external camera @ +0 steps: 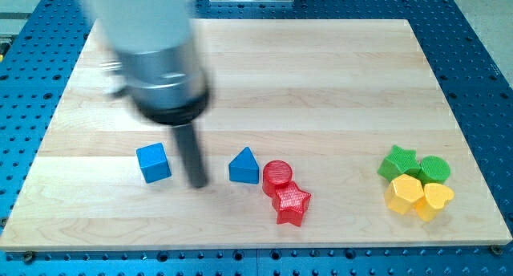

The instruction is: Place the cueb at the bottom left side of the board

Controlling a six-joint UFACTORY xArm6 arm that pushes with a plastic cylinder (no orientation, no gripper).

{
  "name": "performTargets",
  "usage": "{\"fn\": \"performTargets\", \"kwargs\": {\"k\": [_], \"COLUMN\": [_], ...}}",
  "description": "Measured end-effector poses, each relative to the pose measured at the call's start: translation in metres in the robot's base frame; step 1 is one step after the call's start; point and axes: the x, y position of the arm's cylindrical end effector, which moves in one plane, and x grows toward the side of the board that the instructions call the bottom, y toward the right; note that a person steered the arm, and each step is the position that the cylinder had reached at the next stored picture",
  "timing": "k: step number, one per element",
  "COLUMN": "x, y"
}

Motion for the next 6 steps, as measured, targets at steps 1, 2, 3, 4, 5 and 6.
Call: {"fn": "performTargets", "kwargs": {"k": [1,2,3,4,5,6], "x": [-0.024,-0.01,0.013,0.006,-0.005,-0.041], "y": [-0.014,-0.085,-0.155,-0.161,-0.163,-0.143]}}
